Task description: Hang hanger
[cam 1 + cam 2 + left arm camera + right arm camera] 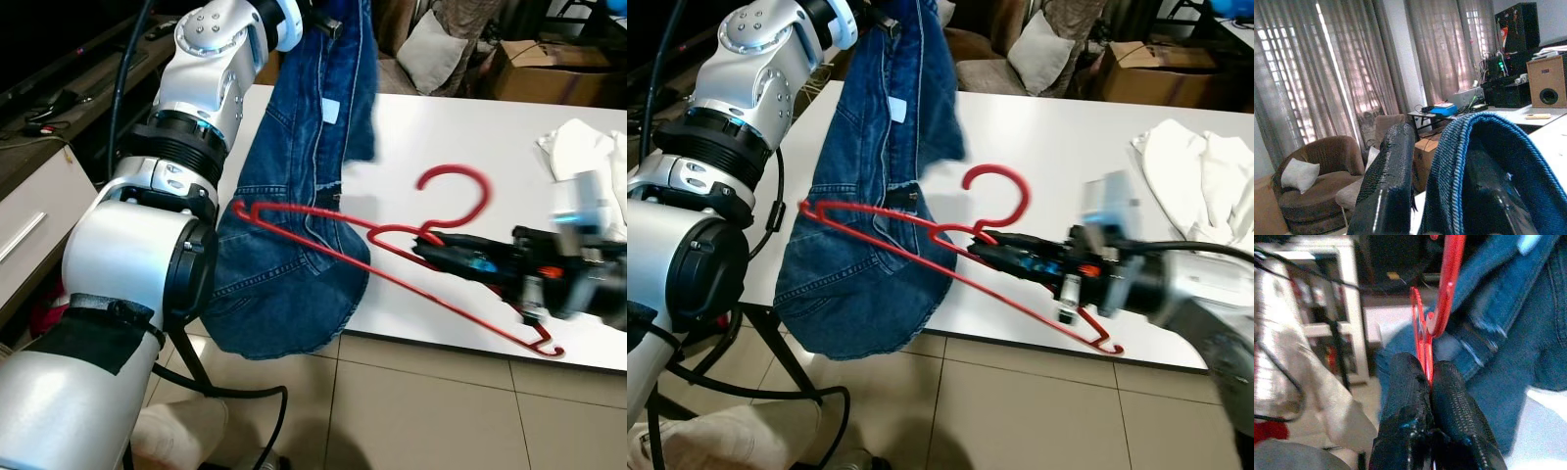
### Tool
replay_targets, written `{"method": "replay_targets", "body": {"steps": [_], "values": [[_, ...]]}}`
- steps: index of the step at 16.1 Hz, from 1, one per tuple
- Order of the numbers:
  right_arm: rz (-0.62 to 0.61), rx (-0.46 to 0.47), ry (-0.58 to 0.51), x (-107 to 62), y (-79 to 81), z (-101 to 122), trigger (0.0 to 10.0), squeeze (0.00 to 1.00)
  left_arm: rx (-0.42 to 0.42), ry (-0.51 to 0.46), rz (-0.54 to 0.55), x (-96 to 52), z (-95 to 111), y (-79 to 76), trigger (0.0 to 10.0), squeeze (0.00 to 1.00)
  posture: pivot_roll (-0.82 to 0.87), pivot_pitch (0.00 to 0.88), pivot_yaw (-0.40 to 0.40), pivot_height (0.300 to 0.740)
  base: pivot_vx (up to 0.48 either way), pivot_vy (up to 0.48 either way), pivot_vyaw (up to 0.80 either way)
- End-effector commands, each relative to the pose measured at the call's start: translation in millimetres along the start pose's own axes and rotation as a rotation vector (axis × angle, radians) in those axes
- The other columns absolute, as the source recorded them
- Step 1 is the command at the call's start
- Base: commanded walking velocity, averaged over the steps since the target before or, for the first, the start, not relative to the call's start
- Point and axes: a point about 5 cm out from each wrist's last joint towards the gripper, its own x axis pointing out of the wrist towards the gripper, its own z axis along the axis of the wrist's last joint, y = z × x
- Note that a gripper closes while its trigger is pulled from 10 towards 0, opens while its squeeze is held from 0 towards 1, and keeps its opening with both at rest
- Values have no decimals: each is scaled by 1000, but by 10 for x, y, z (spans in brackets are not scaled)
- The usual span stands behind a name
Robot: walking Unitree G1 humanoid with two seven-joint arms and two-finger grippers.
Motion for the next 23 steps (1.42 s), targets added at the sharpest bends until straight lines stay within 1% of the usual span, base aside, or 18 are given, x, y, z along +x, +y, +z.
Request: {"method": "replay_targets", "body": {"steps": [1,4,6,7,8,9,10,11,12,13,14,16,17,18,19,20,21,23], "values": [[-99,5,60,66,-101,-92,10000,0,18,-28,-20,36,91,-25,10000,0,-78,0,59,740,0,0,0],[-306,27,126,170,-334,-218,10000,0,16,-21,-14,30,75,-15,10000,0,-79,0,59,740,0,0,0],[-578,8,39,177,-703,-122,10000,0,17,-10,32,2,62,55,10000,0,-81,0,61,740,0,0,0],[-655,-18,9,149,-810,-64,10000,0,18,-11,50,-5,71,80,10000,0,-81,0,62,740,0,0,0],[-947,-138,-209,-151,-1190,388,10000,0,26,-28,211,-86,162,312,10000,0,-82,0,63,740,0,0,0],[-986,-163,-294,-249,-1248,561,10000,0,29,-30,282,-138,189,418,10000,0,-83,0,64,740,0,0,0],[-969,-183,-360,-320,-1262,714,10000,0,27,-26,370,-222,194,553,10000,0,-82,0,62,740,0,0,0],[-955,-197,-379,-344,-1262,774,10000,0,23,-16,428,-286,172,636,10000,0,-82,0,62,740,0,0,0],[-885,-216,-350,-306,-1240,767,10000,0,18,36,528,-427,36,768,10000,0,-84,0,64,740,0,0,0],[-809,-243,-284,-231,-1190,678,10000,0,20,89,560,-509,-114,802,10000,0,-84,0,64,740,0,0,0],[-679,-268,-179,-92,-1087,463,10000,0,25,191,570,-627,-415,784,10000,0,-83,0,64,740,0,0,0],[-588,-241,-133,-28,-987,267,10000,0,2,298,493,-679,-753,627,10000,0,-82,0,65,740,0,0,0],[-509,-246,-87,-18,-891,143,10000,0,-4,377,443,-730,-994,497,10000,0,-83,0,68,740,0,0,0],[-466,-233,-63,-30,-832,81,10000,0,-3,423,415,-770,-1131,420,10000,0,-87,0,73,740,0,0,0],[-418,-219,-15,-117,-737,-16,10000,0,-20,520,366,-924,-1469,237,10000,0,-95,0,79,740,0,0,0],[-407,-208,4,-171,-707,-46,10000,0,-30,561,343,-1012,-1617,152,10000,0,-95,0,79,740,0,0,0],[-408,-222,13,-235,-702,-31,10000,0,-29,595,341,-1112,-1716,131,10000,0,-100,0,85,740,0,0,0],[-430,-246,28,-356,-705,8,10000,0,27,665,334,-1320,-1847,156,10000,0,-100,0,87,740,0,0,0]]}}
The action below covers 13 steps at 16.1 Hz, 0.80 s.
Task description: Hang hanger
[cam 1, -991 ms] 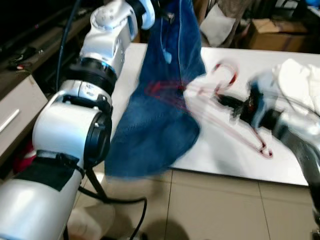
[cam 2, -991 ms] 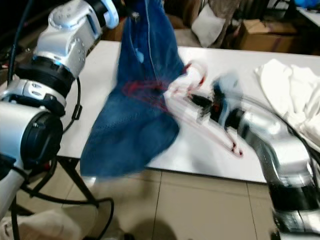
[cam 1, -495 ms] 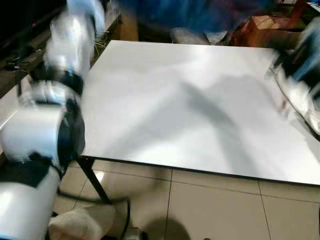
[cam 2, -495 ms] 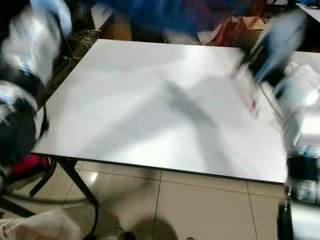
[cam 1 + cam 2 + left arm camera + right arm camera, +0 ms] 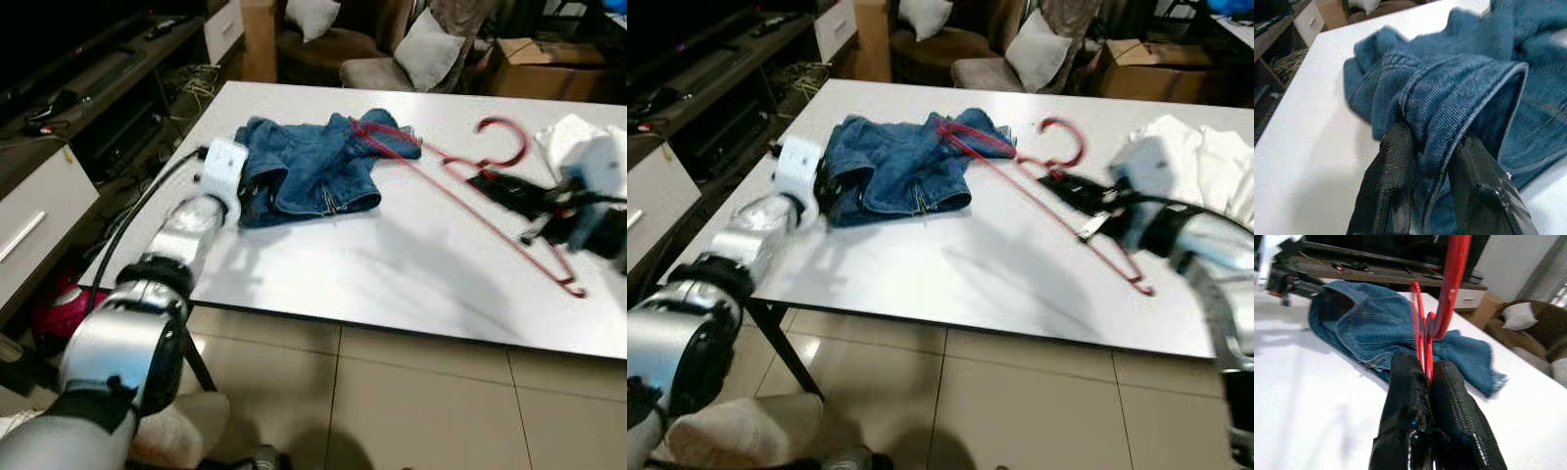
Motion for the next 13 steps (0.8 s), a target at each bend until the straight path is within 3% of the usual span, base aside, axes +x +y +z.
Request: {"method": "replay_targets", "body": {"steps": [1,3,5,6,8,10,11,13], "values": [[-4,-28,-19,-28,-1,91,10000,0,62,-1,2,-30,33,94,10000,0,-99,0,86,740,0,0,0],[-10,-20,-23,-30,51,94,10000,0,149,122,36,-139,-235,269,10000,0,-94,0,80,740,0,0,0],[5,-4,-17,-10,120,58,10000,0,152,183,34,-212,-363,370,10000,0,-86,0,72,740,0,0,0],[7,4,-14,1,144,40,10000,0,125,193,19,-242,-390,408,10000,1000,-85,0,72,740,0,0,0],[-54,51,-9,64,182,-20,10000,0,169,260,-135,-397,-555,500,10000,1000,-81,0,70,740,0,0,0],[-95,103,2,80,217,-41,10000,0,248,218,-429,-566,-562,406,10000,1000,-78,0,61,740,0,0,0],[-130,118,27,77,218,-54,10000,0,289,170,-482,-641,-497,394,10000,1000,-70,0,54,740,0,0,0],[-231,114,56,79,211,-22,10000,0,245,32,-564,-818,-179,323,10000,1000,-67,0,51,740,0,0,0]]}}
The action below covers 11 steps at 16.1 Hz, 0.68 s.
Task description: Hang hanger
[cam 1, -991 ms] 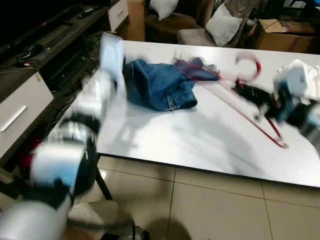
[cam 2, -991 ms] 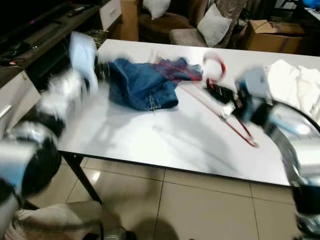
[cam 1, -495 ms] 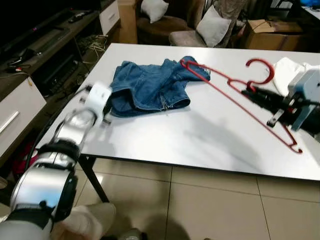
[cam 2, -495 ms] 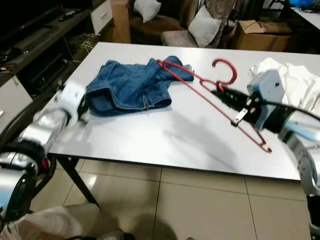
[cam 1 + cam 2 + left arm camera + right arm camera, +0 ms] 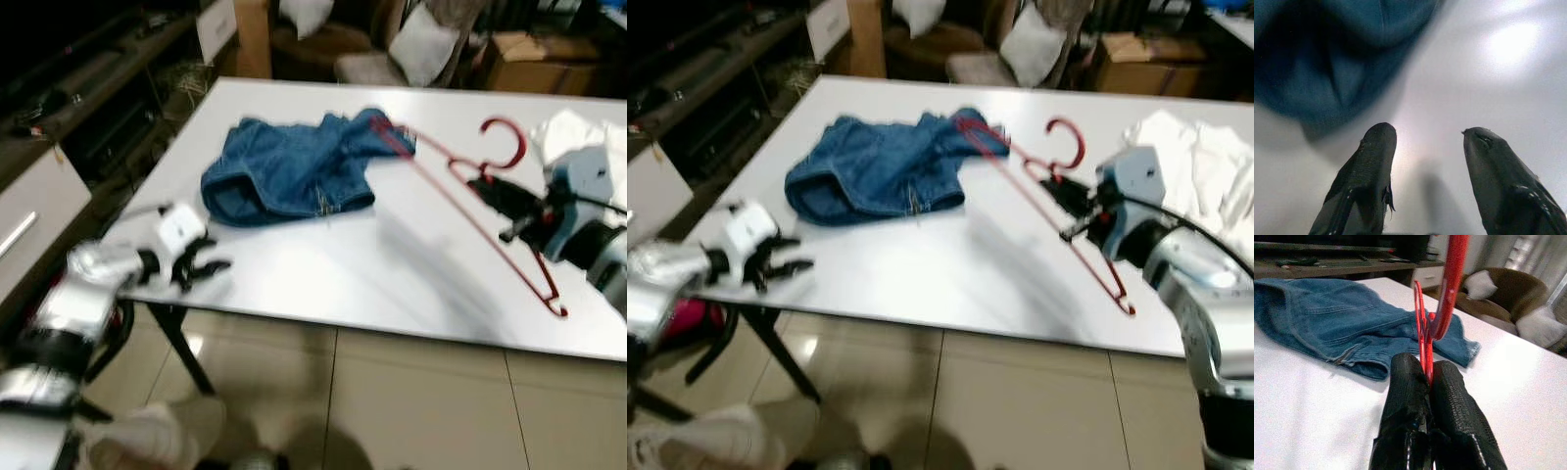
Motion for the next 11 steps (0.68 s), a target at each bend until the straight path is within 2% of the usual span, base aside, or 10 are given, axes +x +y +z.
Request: {"method": "replay_targets", "body": {"steps": [1,3,4,5,6,7,8,9,10,11], "values": [[-16,21,-5,-29,28,38,10000,0,6,-69,-48,-84,204,-34,10000,1000,-72,0,61,740,0,0,0],[-44,63,18,-36,147,-35,10000,0,-49,-195,-199,-247,434,-241,10000,1000,-73,0,50,740,0,0,0],[-57,71,29,-34,166,-61,10000,0,-72,-235,-220,-268,488,-275,10000,1000,-73,0,50,740,0,0,0],[-98,121,3,-14,224,-72,10000,0,-139,-382,-196,-244,635,-347,10000,1000,-68,0,52,740,0,0,0],[-168,181,-70,6,275,-52,10000,0,-227,-482,-94,-111,703,-409,10000,1000,-68,0,54,740,0,0,0],[-234,195,-128,12,294,-13,10000,0,-303,-499,-20,0,707,-456,10000,1000,-67,0,54,740,0,0,0],[-270,214,-130,28,316,-36,10000,0,-390,-526,102,154,675,-466,10000,1000,-71,0,53,740,0,0,0],[-292,212,-114,49,358,-84,10000,0,-424,-496,177,259,613,-511,10000,1000,-81,0,45,740,0,0,0],[-371,255,-91,60,377,-169,10000,0,-393,-438,293,348,511,-546,10000,1000,-84,0,44,740,0,0,0],[-390,273,-76,61,410,-223,10000,0,-391,-414,371,376,449,-547,10000,1000,-87,0,50,740,0,0,0]]}}
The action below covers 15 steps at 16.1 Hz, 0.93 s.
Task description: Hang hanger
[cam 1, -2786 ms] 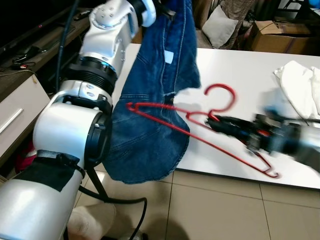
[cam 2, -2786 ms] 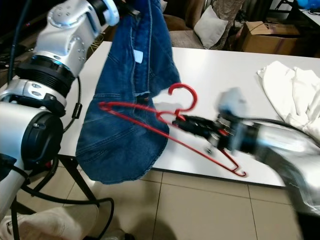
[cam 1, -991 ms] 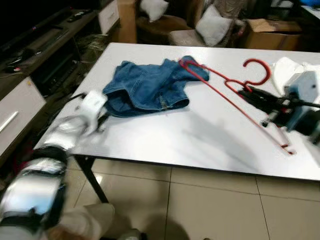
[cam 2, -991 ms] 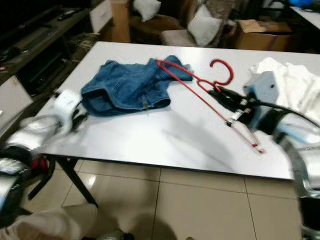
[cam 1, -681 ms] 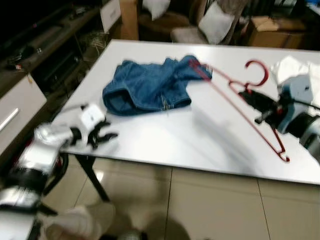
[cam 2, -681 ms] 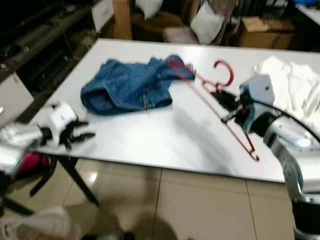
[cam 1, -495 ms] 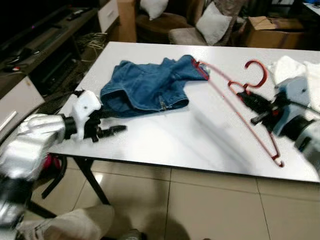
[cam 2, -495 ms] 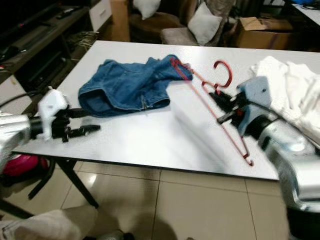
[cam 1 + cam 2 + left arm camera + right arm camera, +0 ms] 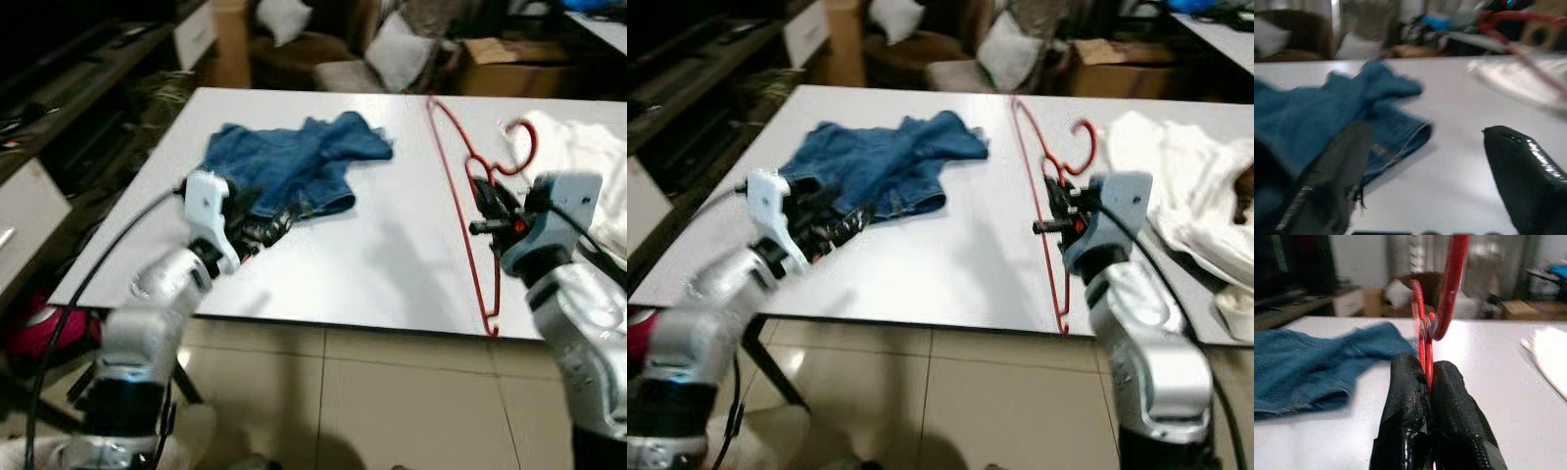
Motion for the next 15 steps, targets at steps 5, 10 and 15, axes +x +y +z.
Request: {"method": "replay_targets", "body": {"steps": [5,10,15], "values": [[16,-58,68,-32,261,-263,10000,0,46,29,190,-34,-135,-24,10000,957,-98,0,35,740,0,-194,0],[58,-59,59,-51,286,-290,10000,0,74,28,206,-62,-172,-58,10000,957,-100,0,26,740,0,-331,0],[98,-61,47,-42,360,-286,10000,0,95,37,224,-92,-164,-20,10000,957,-92,0,33,740,0,-322,0]]}}
